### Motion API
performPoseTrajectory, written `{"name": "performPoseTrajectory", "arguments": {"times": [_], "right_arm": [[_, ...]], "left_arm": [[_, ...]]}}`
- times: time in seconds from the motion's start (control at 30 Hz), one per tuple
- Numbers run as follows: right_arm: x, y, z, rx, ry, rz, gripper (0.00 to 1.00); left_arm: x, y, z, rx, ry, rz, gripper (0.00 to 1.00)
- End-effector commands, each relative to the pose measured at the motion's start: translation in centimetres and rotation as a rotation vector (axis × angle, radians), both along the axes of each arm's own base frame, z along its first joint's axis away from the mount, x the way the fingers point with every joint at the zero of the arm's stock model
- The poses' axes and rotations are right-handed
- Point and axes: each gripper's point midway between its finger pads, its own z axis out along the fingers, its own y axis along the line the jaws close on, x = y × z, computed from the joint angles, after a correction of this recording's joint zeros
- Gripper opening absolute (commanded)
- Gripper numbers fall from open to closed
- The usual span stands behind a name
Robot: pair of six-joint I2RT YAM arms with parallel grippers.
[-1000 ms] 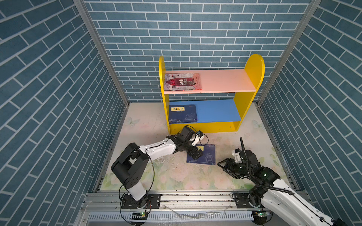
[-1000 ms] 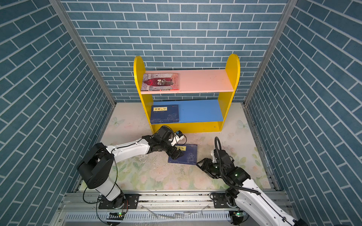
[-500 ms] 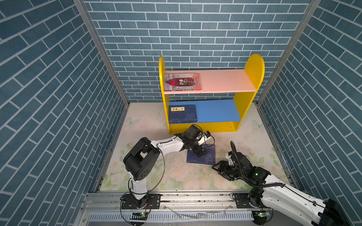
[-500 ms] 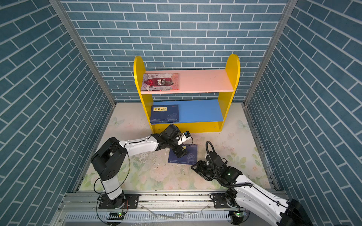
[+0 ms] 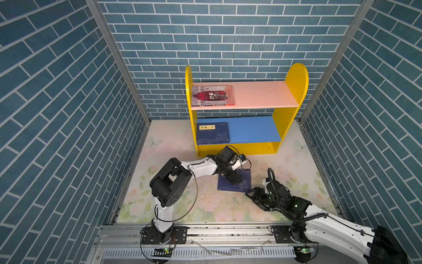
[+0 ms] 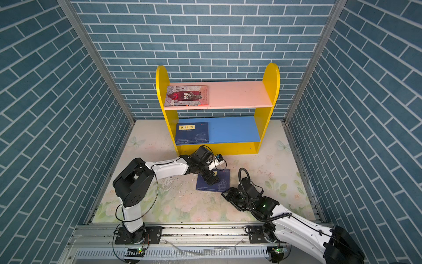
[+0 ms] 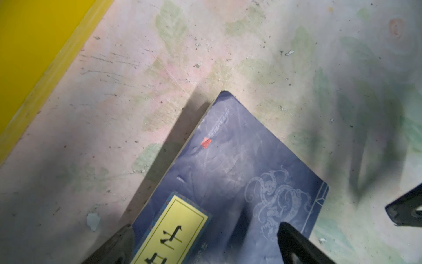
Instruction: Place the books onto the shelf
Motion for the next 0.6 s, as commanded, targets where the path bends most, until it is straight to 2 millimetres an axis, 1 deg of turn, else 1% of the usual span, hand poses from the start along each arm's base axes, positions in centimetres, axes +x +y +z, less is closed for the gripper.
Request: {"name": "performPoseTrajectory", "arguments": {"times": [0.0,0.13,0.2,0.3,0.47,0.57], "right_arm": [[0.7,-0.1,0.3,0.024,-0.011,-0.062,0.68],[0.6,0.0,0.3,0.037,-0.019,-0.061,0.68],[0.6,0.3,0.4,0.051,-0.021,-0.053,0.68],[0.5,0.3,0.4,0.051,-0.023,-0.051,0.68],[0.6,0.6,0.5,0.070,-0.040,-0.049,0.68],[0.6,0.9,0.5,0.076,-0.042,-0.039,0.69]], "left_arm": [[0.0,0.1,-0.3,0.026,0.011,-0.005,0.98],[0.4,0.0,1.0,0.010,-0.050,-0.022,0.98],[0.7,0.0,1.2,0.021,-0.066,-0.021,0.98],[1.1,0.2,0.5,0.064,-0.061,-0.017,0.98],[0.9,0.4,-0.2,0.070,-0.065,-0.029,0.98],[0.9,0.8,-1.2,0.105,-0.059,-0.026,0.98]]}}
